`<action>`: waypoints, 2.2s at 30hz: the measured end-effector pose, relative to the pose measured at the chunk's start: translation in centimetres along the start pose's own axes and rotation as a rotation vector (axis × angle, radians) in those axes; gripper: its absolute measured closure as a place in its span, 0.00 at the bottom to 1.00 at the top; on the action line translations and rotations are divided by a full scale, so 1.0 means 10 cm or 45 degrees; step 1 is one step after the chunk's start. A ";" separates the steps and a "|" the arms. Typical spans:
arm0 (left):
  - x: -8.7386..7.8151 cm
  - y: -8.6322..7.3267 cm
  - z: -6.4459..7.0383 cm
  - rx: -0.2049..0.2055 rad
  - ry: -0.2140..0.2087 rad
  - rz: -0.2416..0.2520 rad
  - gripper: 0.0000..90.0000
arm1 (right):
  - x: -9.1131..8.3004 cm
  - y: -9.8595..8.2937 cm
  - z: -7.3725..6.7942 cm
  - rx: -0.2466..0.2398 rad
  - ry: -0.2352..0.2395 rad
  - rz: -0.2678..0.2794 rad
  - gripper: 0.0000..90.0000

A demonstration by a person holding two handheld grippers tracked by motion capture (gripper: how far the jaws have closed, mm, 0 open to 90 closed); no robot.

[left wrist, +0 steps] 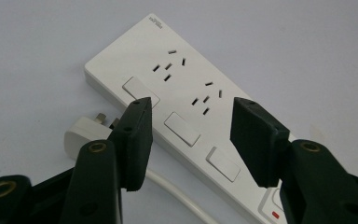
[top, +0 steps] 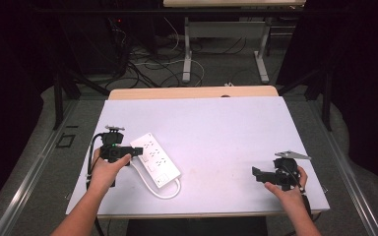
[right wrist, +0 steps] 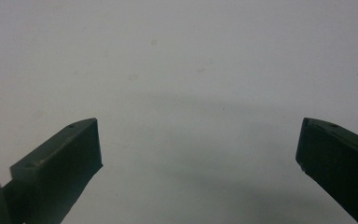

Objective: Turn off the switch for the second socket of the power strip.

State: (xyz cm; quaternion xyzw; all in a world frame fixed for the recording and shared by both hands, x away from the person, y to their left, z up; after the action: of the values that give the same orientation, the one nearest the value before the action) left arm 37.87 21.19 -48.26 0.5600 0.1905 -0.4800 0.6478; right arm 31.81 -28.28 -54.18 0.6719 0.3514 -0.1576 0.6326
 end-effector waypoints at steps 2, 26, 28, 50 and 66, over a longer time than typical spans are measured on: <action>-0.02 -0.01 -0.01 0.008 -0.008 -0.002 0.52 | 0.00 0.00 0.00 0.000 0.000 0.000 0.00; -0.26 -0.16 -0.13 0.093 0.015 0.065 0.44 | 0.00 0.00 -0.01 0.007 0.005 -0.002 0.00; -0.28 -0.17 -0.14 0.092 0.031 0.065 0.44 | 0.00 0.00 -0.01 0.005 0.005 -0.004 0.00; -0.44 -0.30 -0.35 0.017 0.051 0.116 0.29 | 0.01 -0.01 -0.03 0.003 0.006 -0.007 0.00; -0.44 -0.41 -0.52 -0.078 0.077 0.150 0.10 | 0.01 -0.01 -0.03 0.006 0.005 -0.008 0.00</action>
State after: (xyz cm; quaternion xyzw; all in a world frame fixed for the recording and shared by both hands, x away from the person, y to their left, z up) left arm 33.93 28.08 -48.60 0.5645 0.1912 -0.4179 0.6857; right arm 31.76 -27.97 -54.28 0.6725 0.3545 -0.1592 0.6299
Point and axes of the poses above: each handheld gripper's, and its own axes: x roughly forward along the jaws, y roughly out of its top, z roughly to its right, the point moved 1 cm from there along x, roughly forward along the jaws, and after that the axes turned 1 degree about -x, right-handed, at the moved point
